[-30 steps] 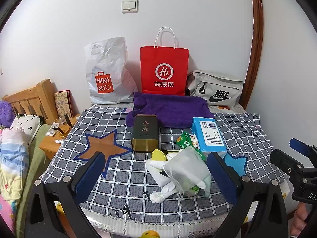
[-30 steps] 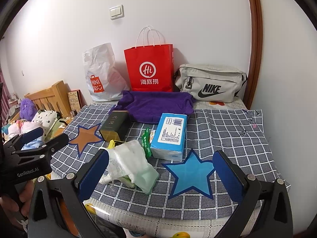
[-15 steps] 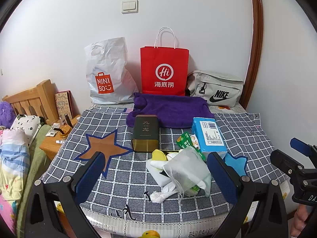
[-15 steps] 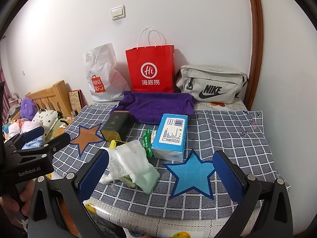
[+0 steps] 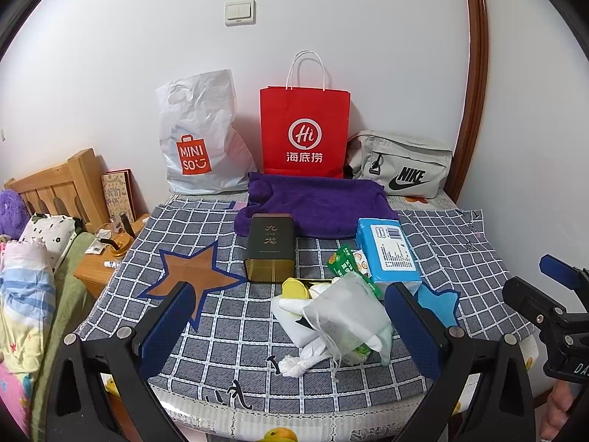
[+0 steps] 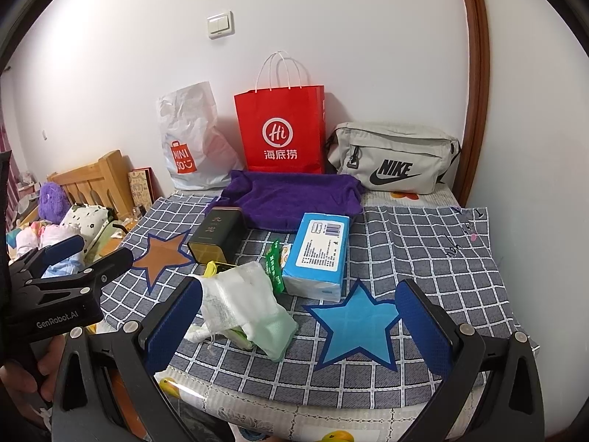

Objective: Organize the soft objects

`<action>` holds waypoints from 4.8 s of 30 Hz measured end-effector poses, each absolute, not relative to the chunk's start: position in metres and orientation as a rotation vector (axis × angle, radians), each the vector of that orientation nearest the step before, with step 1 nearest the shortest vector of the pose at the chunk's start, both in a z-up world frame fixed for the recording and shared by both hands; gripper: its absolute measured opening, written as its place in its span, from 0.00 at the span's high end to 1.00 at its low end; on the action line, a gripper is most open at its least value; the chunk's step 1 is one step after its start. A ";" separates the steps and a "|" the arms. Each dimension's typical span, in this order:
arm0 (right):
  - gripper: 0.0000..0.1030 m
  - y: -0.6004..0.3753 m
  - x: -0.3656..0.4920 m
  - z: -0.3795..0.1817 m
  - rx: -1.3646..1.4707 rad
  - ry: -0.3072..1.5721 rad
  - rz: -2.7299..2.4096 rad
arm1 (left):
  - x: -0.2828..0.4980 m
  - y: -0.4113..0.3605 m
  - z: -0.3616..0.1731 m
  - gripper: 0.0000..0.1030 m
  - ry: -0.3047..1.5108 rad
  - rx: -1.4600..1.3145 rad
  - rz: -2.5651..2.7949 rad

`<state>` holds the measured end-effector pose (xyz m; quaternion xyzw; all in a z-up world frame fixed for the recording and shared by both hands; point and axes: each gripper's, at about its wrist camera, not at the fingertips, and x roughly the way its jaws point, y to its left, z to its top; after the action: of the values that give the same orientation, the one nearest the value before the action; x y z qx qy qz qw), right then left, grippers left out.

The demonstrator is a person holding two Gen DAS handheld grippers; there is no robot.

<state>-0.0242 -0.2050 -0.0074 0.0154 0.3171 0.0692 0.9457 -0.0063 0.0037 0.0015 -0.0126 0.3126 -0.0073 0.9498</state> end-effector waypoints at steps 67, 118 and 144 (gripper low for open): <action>0.54 -0.119 0.096 -0.146 -0.052 0.911 0.454 | 0.101 0.096 -0.147 0.00 0.974 -0.162 0.100; 0.88 -0.244 0.090 -0.206 0.072 1.010 0.359 | 0.125 -0.015 -0.127 0.83 0.905 0.000 -0.153; 0.87 -0.229 0.093 -0.204 0.005 1.033 0.300 | 0.122 0.085 -0.159 0.88 0.980 -0.114 0.035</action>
<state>0.0934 -0.2289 -0.2038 0.0025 0.4918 0.1429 0.8589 0.1221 0.0848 -0.1588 -0.0545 0.4703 0.0168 0.8806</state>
